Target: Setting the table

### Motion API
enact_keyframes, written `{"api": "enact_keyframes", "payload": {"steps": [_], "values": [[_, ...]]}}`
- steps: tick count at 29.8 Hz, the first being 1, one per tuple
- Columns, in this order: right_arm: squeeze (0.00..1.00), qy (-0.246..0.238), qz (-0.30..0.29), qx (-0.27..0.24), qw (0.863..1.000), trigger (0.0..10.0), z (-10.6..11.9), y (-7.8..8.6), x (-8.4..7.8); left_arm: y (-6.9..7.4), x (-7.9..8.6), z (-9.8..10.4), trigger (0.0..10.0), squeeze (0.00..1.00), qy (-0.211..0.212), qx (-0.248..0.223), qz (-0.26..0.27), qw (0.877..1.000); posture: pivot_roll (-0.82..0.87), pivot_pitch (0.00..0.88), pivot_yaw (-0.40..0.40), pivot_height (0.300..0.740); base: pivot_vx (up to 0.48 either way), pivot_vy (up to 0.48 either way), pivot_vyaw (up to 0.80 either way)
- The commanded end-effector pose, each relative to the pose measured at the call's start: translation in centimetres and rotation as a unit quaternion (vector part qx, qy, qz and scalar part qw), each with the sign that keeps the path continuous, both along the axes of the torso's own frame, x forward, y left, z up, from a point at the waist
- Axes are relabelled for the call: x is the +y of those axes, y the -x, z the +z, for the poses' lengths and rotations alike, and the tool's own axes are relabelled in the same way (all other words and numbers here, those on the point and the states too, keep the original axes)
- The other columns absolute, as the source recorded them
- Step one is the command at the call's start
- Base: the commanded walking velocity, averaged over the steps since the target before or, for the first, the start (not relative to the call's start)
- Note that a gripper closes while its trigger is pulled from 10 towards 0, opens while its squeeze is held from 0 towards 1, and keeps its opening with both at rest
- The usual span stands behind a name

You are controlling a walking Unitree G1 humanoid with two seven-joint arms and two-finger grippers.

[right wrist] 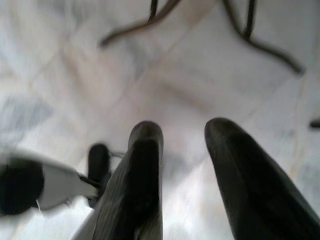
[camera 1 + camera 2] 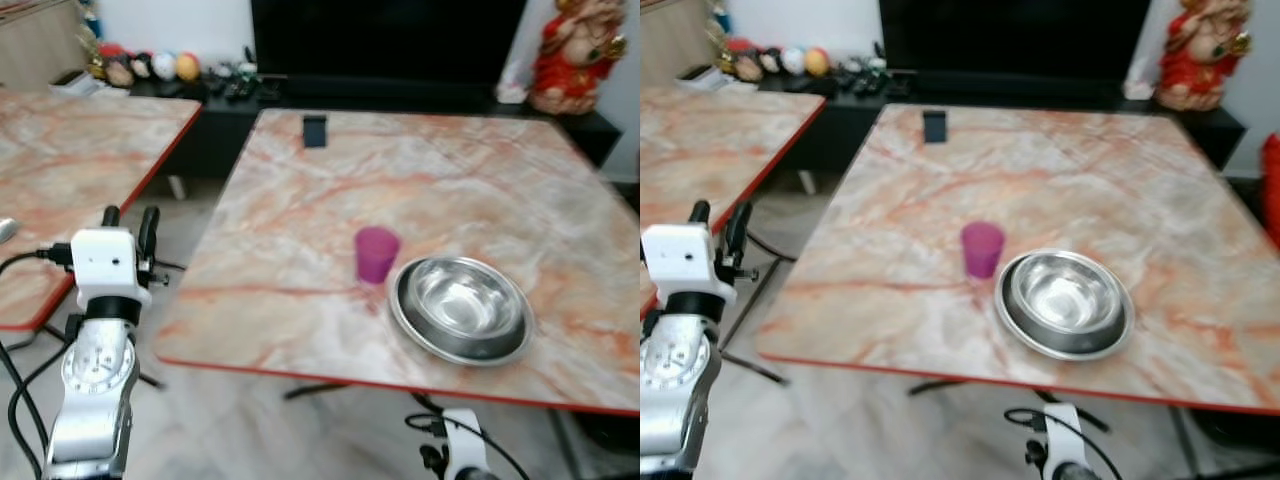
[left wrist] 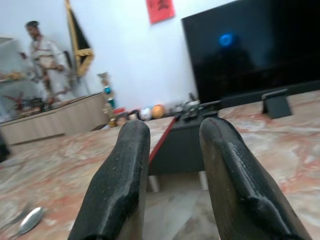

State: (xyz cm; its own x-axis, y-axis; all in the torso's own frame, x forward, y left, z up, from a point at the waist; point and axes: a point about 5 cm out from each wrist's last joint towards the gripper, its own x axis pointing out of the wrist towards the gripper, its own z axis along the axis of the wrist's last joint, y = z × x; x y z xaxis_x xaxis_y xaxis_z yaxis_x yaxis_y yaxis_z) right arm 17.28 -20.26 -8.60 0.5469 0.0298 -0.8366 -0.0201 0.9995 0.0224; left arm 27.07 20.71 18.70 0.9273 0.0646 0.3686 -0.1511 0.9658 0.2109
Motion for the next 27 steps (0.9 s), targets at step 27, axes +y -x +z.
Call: {"api": "enact_keyframes", "payload": {"steps": [27], "values": [[0.00,-0.007,-0.012,-0.011,1.000,10.0,0.29,-0.68,0.13,0.46,1.31,0.59,10.0,0.00,-0.012,-0.005,0.024,1.000,0.02,0.000,-0.019,0.724,0.000,0.448,0.00]]}}
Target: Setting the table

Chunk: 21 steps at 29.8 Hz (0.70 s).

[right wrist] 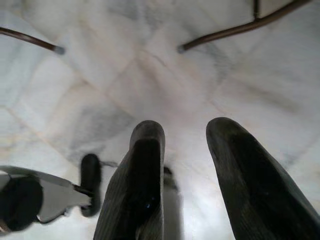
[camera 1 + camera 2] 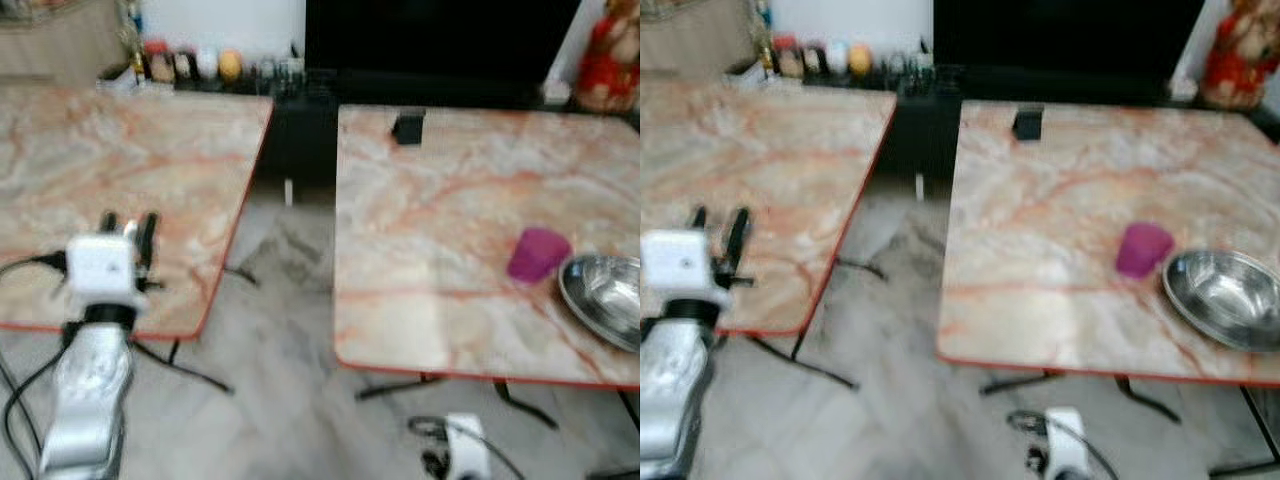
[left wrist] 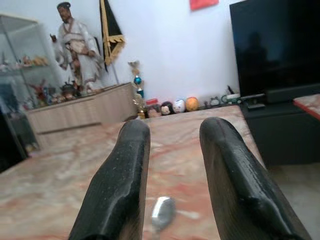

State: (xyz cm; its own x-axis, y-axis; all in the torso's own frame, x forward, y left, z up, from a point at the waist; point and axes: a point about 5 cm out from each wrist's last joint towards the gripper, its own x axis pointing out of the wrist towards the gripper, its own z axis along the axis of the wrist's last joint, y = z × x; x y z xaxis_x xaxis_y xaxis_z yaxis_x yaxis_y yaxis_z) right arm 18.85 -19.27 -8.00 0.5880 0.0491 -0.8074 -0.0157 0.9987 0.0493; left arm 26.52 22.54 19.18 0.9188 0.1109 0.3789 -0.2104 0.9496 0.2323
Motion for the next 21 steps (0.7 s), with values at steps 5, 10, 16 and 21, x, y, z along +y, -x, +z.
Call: {"api": "enact_keyframes", "payload": {"steps": [5,10,16,21], "values": [[0.00,0.006,-0.009,0.014,1.000,10.0,-0.31,0.88,-0.85,0.04,-0.47,0.08,10.0,0.00,0.001,0.001,-0.004,1.000,0.02,0.000,-0.017,0.724,0.000,0.447,0.00],[0.00,0.006,-0.008,0.014,1.000,10.0,-0.31,0.87,-0.84,0.20,-0.33,-0.09,10.0,0.00,0.003,0.003,-0.001,1.000,0.02,0.000,-0.019,0.724,0.000,0.449,0.00],[0.00,0.007,-0.009,0.014,1.000,10.0,-0.30,0.86,-0.86,0.62,-0.14,-0.81,10.0,0.00,0.006,0.014,0.005,1.000,0.02,0.000,-0.018,0.724,0.000,0.447,0.00],[0.00,0.007,-0.009,0.014,1.000,10.0,-0.29,0.83,-0.83,0.78,0.25,-0.68,10.0,0.00,0.004,0.013,0.012,1.000,0.03,0.000,-0.020,0.724,0.000,0.448,0.00]]}}
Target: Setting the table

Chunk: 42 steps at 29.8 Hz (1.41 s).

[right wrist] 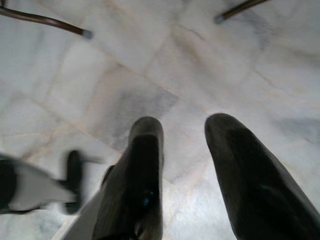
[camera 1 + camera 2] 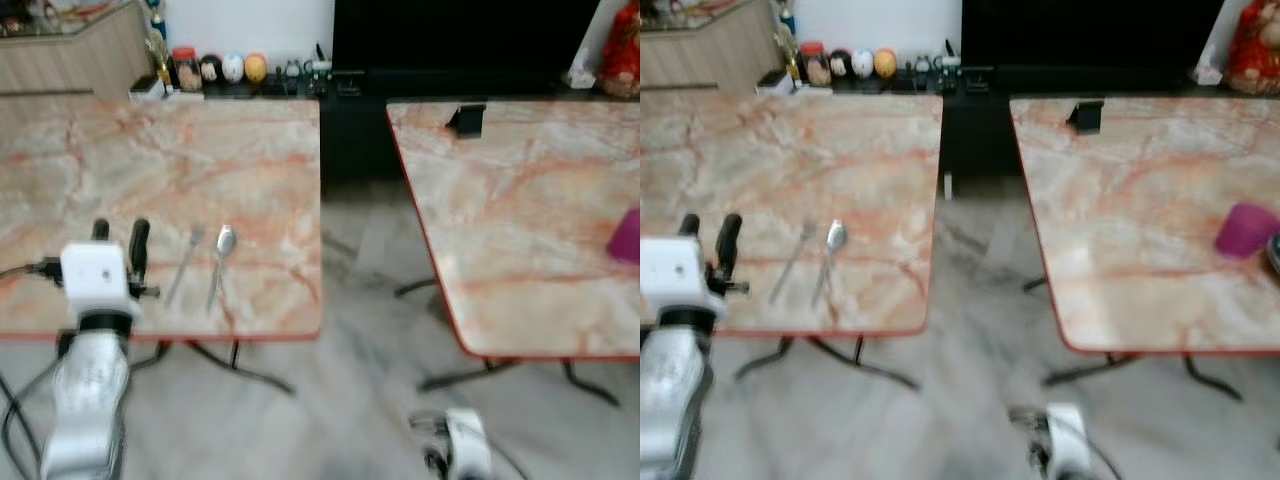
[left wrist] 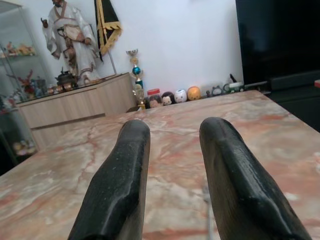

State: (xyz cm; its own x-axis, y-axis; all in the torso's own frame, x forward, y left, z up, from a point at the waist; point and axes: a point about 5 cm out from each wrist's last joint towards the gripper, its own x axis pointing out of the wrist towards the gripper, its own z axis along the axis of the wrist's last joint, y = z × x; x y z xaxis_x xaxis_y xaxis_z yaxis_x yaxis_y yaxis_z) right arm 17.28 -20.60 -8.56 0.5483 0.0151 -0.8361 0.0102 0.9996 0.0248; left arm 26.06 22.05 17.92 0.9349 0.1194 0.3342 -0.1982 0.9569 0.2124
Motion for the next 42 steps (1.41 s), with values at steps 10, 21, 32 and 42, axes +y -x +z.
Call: {"api": "enact_keyframes", "payload": {"steps": [10,21,32,42], "values": [[0.00,-0.007,0.002,-0.011,1.000,10.0,0.3,-0.7,0.6,0.6,2.0,0.1,10.0,0.00,-0.012,0.000,0.041,0.999,0.03,0.000,-0.014,0.724,0.000,0.178,0.00],[0.00,-0.007,0.004,-0.010,1.000,10.0,0.2,-0.7,0.7,5.3,10.6,-4.4,10.0,0.00,0.033,0.050,0.261,0.964,0.03,0.000,-0.010,0.724,0.000,0.000,0.00],[0.00,-0.007,0.001,-0.010,1.000,10.0,0.2,-0.7,0.7,10.0,13.2,-12.9,10.0,0.00,0.025,0.236,0.355,0.904,0.03,0.000,-0.009,0.724,0.000,0.000,0.00],[0.00,-0.007,-0.003,-0.011,1.000,10.0,0.2,-0.7,0.8,10.9,10.2,-19.5,10.0,0.00,0.068,0.385,0.273,0.879,0.03,0.000,-0.008,0.724,0.000,0.000,0.00]]}}
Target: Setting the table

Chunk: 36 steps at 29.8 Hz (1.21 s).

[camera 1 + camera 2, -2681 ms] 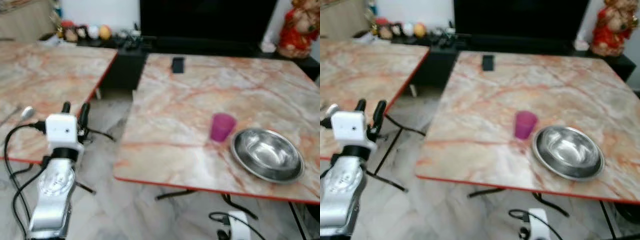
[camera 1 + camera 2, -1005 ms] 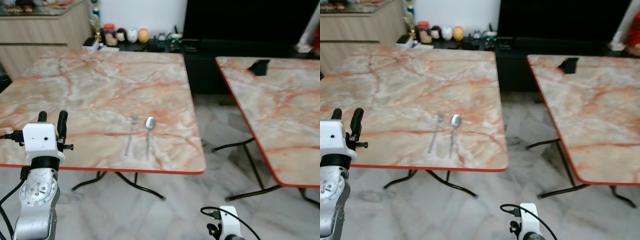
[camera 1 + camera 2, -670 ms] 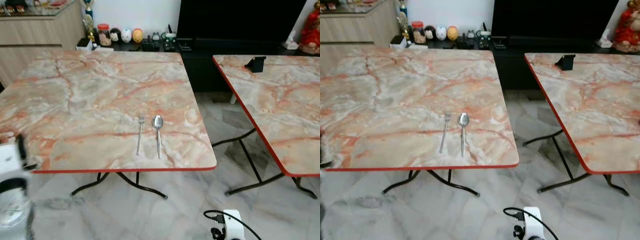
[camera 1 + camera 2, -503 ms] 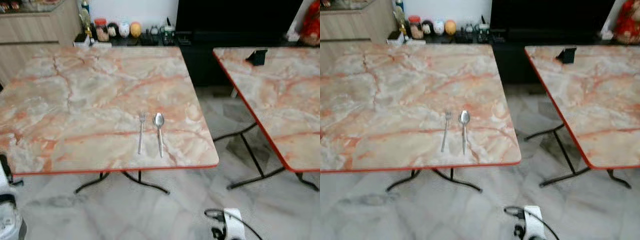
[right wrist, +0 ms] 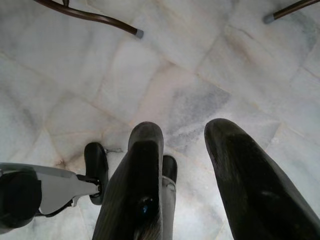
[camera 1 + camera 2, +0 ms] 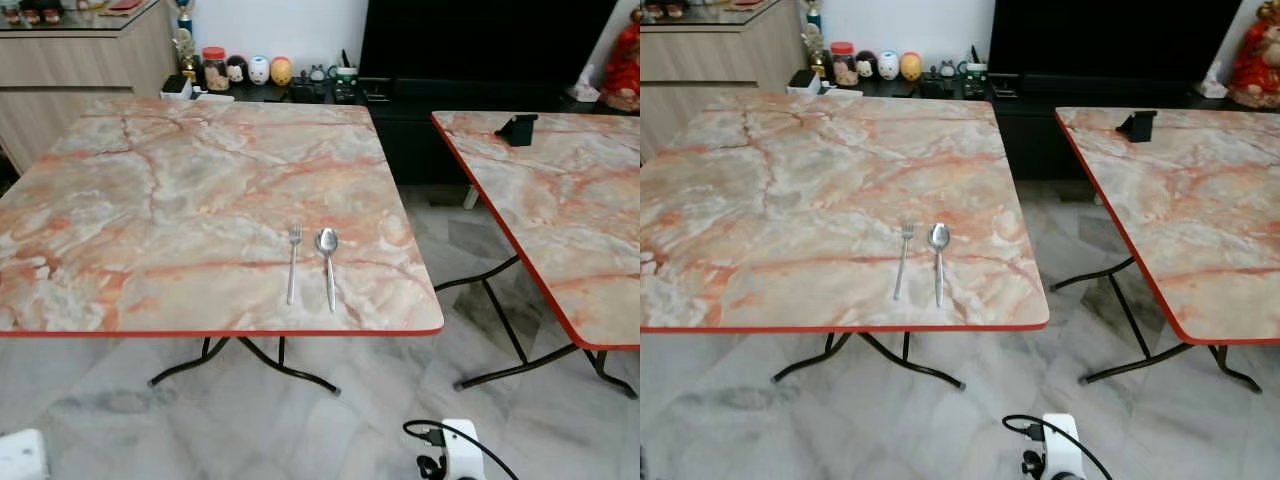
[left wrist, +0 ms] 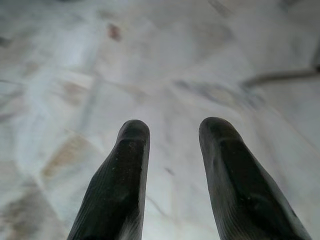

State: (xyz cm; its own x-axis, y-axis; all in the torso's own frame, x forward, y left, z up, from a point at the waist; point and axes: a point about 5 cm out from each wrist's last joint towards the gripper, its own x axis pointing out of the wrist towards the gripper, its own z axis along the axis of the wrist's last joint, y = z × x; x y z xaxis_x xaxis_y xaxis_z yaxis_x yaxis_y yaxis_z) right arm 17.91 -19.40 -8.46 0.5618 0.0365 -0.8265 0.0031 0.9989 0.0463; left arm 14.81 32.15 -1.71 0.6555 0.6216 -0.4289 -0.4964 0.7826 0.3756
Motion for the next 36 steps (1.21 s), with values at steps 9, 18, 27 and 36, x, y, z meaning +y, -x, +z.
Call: {"api": "enact_keyframes", "payload": {"steps": [9,18,27,36], "values": [[0.00,0.004,-0.012,-0.006,1.000,10.0,0.1,-0.2,-0.3,-2.3,-3.9,-2.9,10.0,0.00,0.093,0.055,-0.110,0.988,0.02,0.000,-0.002,0.724,0.000,0.000,0.00],[0.00,0.009,-0.017,-0.009,1.000,10.0,0.2,-0.2,-0.3,-2.7,-5.2,-4.1,10.0,0.00,0.117,0.085,-0.133,0.980,0.01,0.000,-0.001,0.724,0.000,-0.379,0.00],[0.00,0.015,-0.022,-0.010,1.000,10.0,0.1,-0.2,-0.4,-2.2,-5.7,-4.8,10.0,0.00,0.137,0.096,-0.135,0.977,0.00,0.000,0.002,0.724,0.000,0.000,0.00],[0.00,0.013,-0.025,-0.014,0.999,10.0,0.2,-0.3,-0.3,-2.1,-5.8,-4.9,10.0,0.00,0.147,0.092,-0.130,0.976,0.00,0.000,0.004,0.724,0.000,0.000,0.00]]}}
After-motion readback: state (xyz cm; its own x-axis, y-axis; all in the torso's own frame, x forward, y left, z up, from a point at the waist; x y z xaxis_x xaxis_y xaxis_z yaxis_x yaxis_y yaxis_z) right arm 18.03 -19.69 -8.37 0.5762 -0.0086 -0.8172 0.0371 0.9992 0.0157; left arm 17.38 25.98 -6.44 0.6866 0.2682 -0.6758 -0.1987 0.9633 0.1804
